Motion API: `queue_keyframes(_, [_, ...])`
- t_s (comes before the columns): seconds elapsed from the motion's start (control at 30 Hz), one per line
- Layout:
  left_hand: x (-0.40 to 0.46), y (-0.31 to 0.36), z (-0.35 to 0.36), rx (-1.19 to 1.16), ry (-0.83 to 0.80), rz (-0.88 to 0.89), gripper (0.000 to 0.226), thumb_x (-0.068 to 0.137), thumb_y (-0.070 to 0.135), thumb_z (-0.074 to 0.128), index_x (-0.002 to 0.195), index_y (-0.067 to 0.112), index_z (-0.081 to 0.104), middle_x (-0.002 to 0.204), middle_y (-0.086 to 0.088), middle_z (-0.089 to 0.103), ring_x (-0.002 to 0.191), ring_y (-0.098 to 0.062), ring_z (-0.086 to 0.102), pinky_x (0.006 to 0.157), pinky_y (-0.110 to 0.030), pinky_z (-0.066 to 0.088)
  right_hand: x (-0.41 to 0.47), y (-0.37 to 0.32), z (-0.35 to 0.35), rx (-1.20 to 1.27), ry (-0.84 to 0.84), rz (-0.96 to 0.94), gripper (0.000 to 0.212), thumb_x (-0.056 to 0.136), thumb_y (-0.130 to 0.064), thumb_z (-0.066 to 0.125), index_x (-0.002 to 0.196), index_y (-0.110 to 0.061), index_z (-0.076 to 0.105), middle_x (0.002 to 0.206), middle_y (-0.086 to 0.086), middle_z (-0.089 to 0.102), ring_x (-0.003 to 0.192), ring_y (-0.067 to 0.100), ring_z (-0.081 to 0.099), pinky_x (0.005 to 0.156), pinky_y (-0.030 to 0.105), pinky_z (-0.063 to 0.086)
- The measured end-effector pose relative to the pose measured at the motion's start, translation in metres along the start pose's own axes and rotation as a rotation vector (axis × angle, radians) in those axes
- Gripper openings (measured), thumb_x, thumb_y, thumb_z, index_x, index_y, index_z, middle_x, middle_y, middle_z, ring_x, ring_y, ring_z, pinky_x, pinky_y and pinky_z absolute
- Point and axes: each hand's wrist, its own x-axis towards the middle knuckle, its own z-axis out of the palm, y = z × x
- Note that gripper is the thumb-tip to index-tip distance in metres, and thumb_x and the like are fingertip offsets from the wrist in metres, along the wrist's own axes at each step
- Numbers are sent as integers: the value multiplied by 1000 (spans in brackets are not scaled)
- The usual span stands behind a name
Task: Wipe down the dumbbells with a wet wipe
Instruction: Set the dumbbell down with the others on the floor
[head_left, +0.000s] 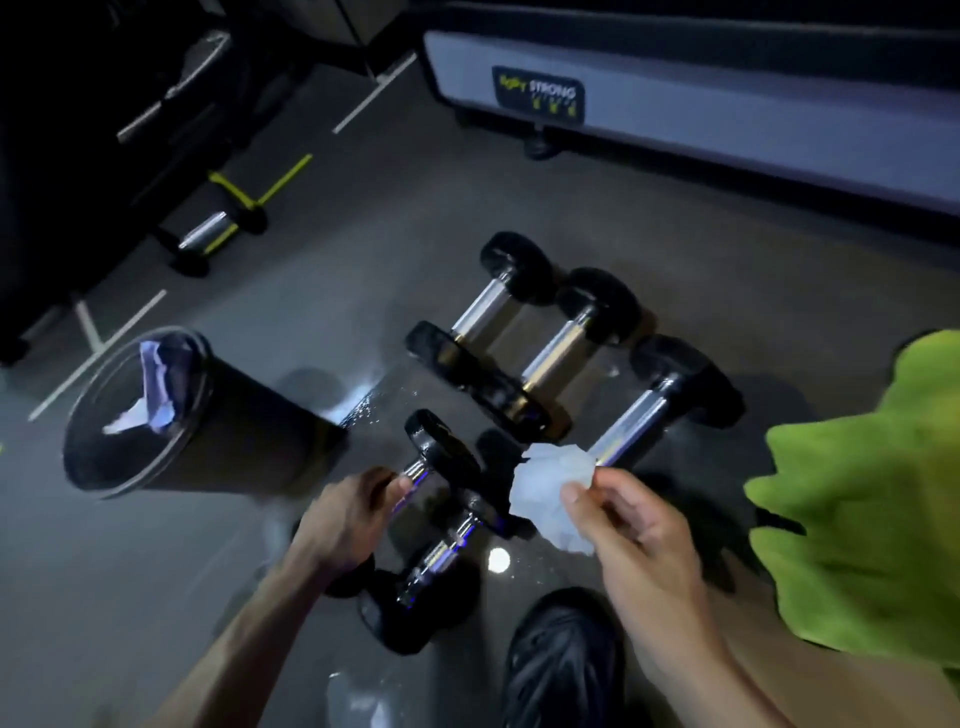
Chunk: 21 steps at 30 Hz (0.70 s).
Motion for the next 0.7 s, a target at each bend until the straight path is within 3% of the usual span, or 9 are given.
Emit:
queue_keyframes(0.1, [18,-21,7,-24,-16,-99,62,97,77,34,81,22,59,75,-7,64,81,-37,66,69,-41,46,14,7,10,-32,-38,31,10,93,-15,74,90,-24,77,91,19,72,78,11,60,74,31,45])
queue_keyframes(0.2, [35,-33,11,-48,-29,-150,58,91,76,31,70,26,49,70,-5,59,78,-38,63,69,-41,46,24,11,18,-29,-67,68,15,94,-12,73,93,-26,78,92,14,75,81,10,64,77,32,47])
queue_keyframes(0.27, [43,-39,17,-30,-56,-172,59,96,75,35,80,24,60,77,-7,65,84,-37,64,71,-41,48,28,13,21,-27,-92,82,16,94,-11,73,93,-26,78,93,13,76,82,10,65,78,31,48])
queue_keyframes(0.33, [51,-46,26,13,-85,-207,55,103,67,41,101,20,70,95,-14,72,96,-39,67,77,-42,50,31,16,22,-24,-90,89,17,95,-9,72,92,-25,78,88,12,75,78,7,63,75,25,48])
queue_keyframes(0.43, [52,-56,40,-4,-115,-224,60,99,74,37,106,22,68,99,-14,72,101,-40,68,79,-41,51,33,19,20,-26,-61,108,20,94,-8,72,89,-27,78,80,-3,74,73,1,62,70,14,47])
queue_keyframes(0.53, [49,-57,48,-13,-128,-263,54,102,68,39,113,23,66,110,-16,73,106,-41,68,89,-47,54,31,18,19,-37,-42,129,20,95,-11,72,91,-30,78,83,-5,74,77,3,63,72,17,49])
queue_keyframes(0.6, [46,-48,43,9,-50,-247,40,106,51,52,127,21,65,123,-16,70,114,-41,66,93,-46,53,27,15,19,-28,-41,145,19,96,-10,71,91,-27,78,84,-4,75,77,3,64,69,16,49])
queue_keyframes(0.7, [21,-17,21,-106,269,16,34,101,35,60,127,15,65,121,-9,64,113,-33,63,96,-44,51,18,8,19,-7,-19,155,14,95,-8,71,92,-20,78,86,0,79,75,4,67,66,16,52])
